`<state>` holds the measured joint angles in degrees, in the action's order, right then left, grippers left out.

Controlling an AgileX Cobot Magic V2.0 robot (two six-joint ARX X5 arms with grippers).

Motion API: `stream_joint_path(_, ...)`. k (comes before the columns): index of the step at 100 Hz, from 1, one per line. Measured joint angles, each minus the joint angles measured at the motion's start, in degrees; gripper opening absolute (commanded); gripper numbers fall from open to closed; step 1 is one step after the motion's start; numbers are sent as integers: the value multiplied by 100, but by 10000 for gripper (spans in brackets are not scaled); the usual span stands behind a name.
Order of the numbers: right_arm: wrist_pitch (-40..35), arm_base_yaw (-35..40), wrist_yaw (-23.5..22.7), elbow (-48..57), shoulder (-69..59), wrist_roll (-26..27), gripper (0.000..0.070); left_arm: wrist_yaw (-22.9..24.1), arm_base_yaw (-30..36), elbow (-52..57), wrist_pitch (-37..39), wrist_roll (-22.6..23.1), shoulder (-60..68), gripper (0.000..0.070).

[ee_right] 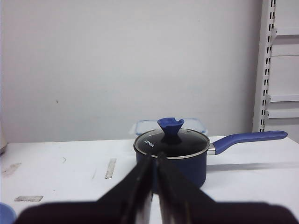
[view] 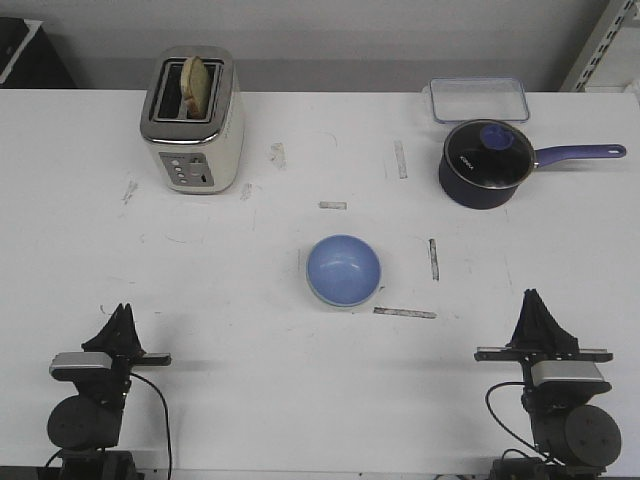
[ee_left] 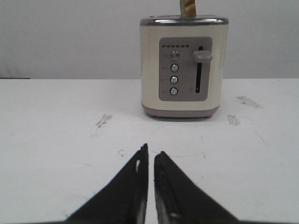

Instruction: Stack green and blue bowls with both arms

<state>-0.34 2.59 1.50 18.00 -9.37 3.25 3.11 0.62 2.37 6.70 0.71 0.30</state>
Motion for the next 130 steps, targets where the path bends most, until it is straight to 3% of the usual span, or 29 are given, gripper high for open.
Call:
stream_joint_path(34,0,0,0,0,0,0,8,-2,2,-42,24,11,0,1)
stream_joint_path(60,2,0,0,0,0,0,8,-2,2,-42,24,345,0,1)
stream_joint_path(130,0,0,0,0,0,0,8,-2,4,-42,24,389,0,1)
